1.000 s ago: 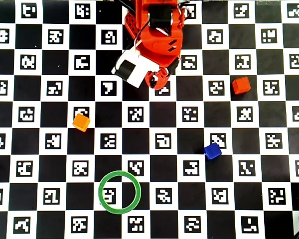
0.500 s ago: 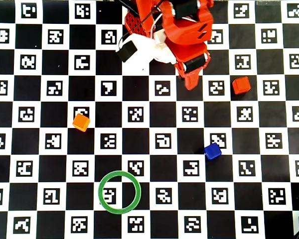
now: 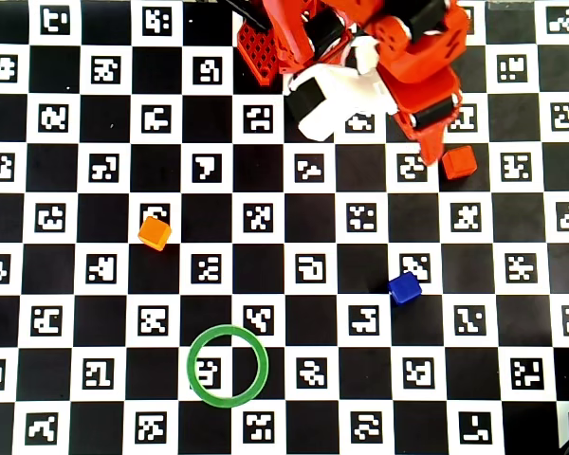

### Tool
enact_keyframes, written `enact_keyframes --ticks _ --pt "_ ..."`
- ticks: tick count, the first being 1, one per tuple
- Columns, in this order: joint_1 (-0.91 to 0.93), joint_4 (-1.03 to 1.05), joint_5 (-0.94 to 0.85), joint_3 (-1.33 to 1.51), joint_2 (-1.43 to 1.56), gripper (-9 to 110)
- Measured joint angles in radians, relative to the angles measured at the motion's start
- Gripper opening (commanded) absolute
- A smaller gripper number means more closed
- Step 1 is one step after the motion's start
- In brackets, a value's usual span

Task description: Grab the red cube then put it in the green circle then put the blue cube on top and finally the orange cube on top

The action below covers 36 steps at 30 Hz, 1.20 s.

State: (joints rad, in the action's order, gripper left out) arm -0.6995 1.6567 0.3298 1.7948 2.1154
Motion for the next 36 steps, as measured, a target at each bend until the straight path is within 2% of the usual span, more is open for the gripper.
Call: enact_keyframes --ticks 3,6,20,28,36 --pt "-0.021 0.026 0.074 -0.067 -0.089 52" --pt "-0.054 0.054 0.129 -0.127 -0.167 55" --pt "-0.247 0.075 0.377 -0.373 -0.451 57" --pt "-0.247 0.06 0.454 -0.379 -0.578 58" --pt "-0.265 -0.067 0.477 -0.252 -0.583 57"
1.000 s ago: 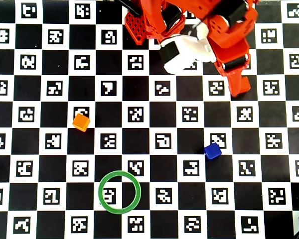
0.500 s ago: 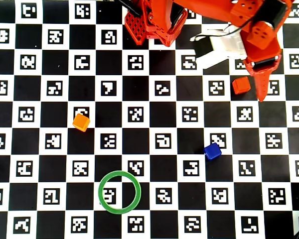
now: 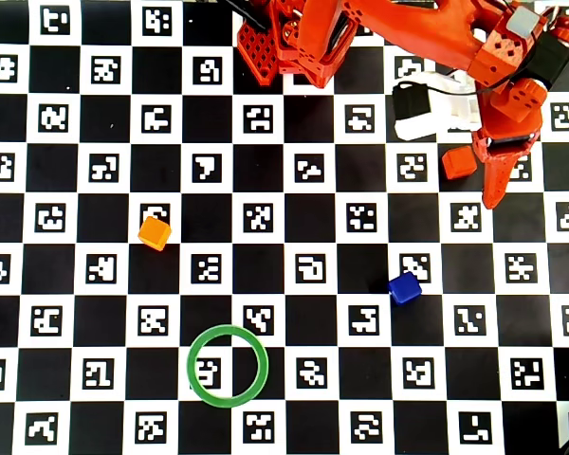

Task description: Grab the red cube then put it in the green circle then put the blue cube on top and finally the orange cube on top

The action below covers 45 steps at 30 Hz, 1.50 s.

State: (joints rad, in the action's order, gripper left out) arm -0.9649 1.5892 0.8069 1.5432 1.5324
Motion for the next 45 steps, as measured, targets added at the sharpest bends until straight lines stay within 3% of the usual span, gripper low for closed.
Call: enact_keyframes --ticks 17,45 --pt "-0.034 -0.316 0.006 0.307 0.0 56" --pt "-0.014 -0.546 -0.031 0.36 -0.117 49"
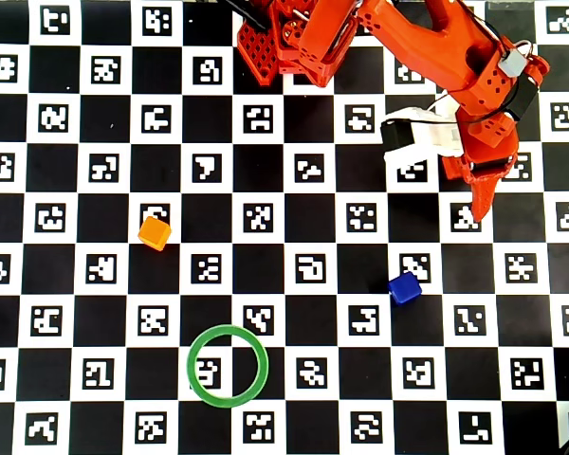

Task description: Grab the red cube then put it in the green circle then put the blue cube on top and finally the orange cube on top

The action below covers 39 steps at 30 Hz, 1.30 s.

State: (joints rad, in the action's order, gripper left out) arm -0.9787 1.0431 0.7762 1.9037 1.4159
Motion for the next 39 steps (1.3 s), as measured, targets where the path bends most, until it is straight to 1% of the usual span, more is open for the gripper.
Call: enact_keyframes --ticks 4,9,11,16,21,29,33,39 --pt "0.0 0.0 0.0 0.0 -0.005 41" --pt "0.0 0.0 -0.026 0.0 -0.006 24" --pt "0.0 0.0 -0.028 0.0 -0.011 19" --pt "0.002 -0.002 -0.028 -0.003 -0.012 9" --pt "0.003 -0.002 -0.028 -0.003 -0.012 8" --pt "0.032 0.046 -0.094 -0.002 0.0 7" --pt "0.08 0.118 -0.138 -0.002 0.046 6" --pt "0.176 0.314 -0.242 -0.097 0.091 6"
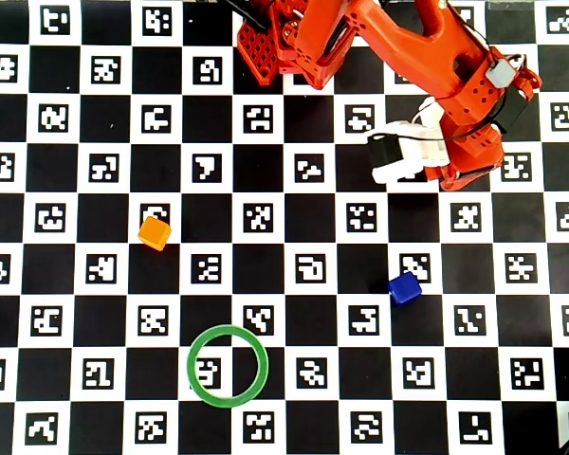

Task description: Grab the red cube then put it in the green circle then put the blue cube on top and finally the orange cube on top

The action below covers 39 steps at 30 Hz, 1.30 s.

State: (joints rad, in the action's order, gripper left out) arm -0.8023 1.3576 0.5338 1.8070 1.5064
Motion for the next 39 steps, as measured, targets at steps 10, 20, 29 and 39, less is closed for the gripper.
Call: enact_keyframes --ticks 10,20,29,39 --pt "0.281 0.213 -0.187 -0.144 0.071 5" --pt "0.583 0.334 -0.405 -0.36 0.071 4" --pt "0.747 0.35 -0.696 -0.442 0.061 3" --pt "0.867 0.35 -0.787 -0.686 -0.215 3"
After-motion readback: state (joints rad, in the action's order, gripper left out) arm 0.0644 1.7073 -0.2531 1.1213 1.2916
